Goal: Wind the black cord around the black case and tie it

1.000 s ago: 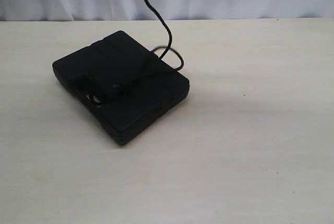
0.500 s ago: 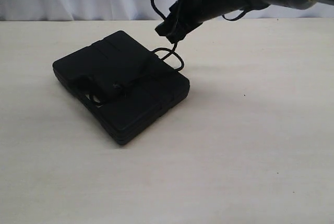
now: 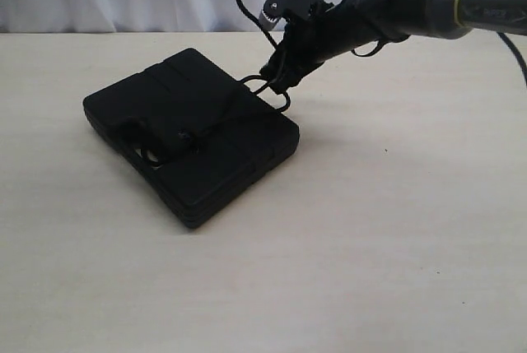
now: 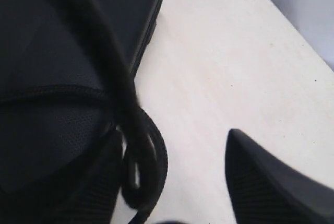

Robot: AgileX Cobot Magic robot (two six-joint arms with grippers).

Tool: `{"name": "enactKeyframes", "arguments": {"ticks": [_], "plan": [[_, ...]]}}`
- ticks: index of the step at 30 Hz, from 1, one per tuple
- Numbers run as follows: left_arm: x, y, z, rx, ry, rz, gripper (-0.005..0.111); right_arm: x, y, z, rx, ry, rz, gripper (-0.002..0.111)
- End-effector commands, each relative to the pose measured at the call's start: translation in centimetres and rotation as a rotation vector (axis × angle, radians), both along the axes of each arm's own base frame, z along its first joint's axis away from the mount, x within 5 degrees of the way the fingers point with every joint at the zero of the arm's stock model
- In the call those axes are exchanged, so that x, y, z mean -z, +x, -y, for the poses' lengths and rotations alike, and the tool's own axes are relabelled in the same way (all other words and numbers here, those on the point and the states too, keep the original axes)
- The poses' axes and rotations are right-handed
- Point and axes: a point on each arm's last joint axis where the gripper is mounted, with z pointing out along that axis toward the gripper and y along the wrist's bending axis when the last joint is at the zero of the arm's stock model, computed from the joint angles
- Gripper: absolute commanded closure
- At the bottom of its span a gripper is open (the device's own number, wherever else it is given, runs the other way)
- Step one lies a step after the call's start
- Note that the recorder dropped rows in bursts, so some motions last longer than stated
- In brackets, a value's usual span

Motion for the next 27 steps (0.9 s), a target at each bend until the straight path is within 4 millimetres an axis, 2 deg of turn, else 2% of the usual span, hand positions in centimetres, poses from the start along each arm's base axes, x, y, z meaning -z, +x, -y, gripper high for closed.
{"name": "enactKeyframes", "arguments": {"ticks": [1, 5, 6, 8, 10, 14, 18, 21, 27], "plan": [[-0.4, 0.0, 0.0, -0.010, -0.004, 0.021, 0.107, -0.1, 0.1, 0.1, 0.020, 0.000, 0.013, 0.077], [-0.5, 0.1, -0.1, -0.019, -0.003, 0.031, 0.107, 0.0, 0.0, 0.1, 0.029, 0.015, -0.010, 0.102], [-0.5, 0.1, -0.1, -0.019, -0.003, 0.031, 0.107, 0.0, 0.0, 0.0, 0.025, 0.016, -0.019, 0.104], [-0.5, 0.1, -0.1, -0.019, -0.003, 0.031, 0.105, 0.0, -0.2, -0.1, 0.013, 0.020, -0.040, 0.104], [-0.4, 0.1, -0.1, -0.018, 0.007, 0.032, 0.098, -0.3, -0.3, -0.1, 0.012, 0.034, -0.057, 0.104], [0.1, 0.1, -0.6, -0.030, 0.086, 0.017, 0.071, -2.0, -0.5, -0.3, 0.026, 0.077, -0.079, 0.104], [0.3, -0.3, -2.7, -0.137, 0.317, -0.014, 0.051, -3.9, -0.8, -0.1, 0.061, 0.103, -0.060, 0.104], [0.7, -0.8, -4.5, -0.277, 0.415, -0.130, 0.047, -4.9, -0.9, 0.0, 0.098, 0.118, -0.057, 0.104], [3.7, -2.0, -6.1, -0.341, 0.417, -0.485, 0.047, -7.0, -1.2, 0.9, 0.202, 0.164, -0.077, 0.104]]}}
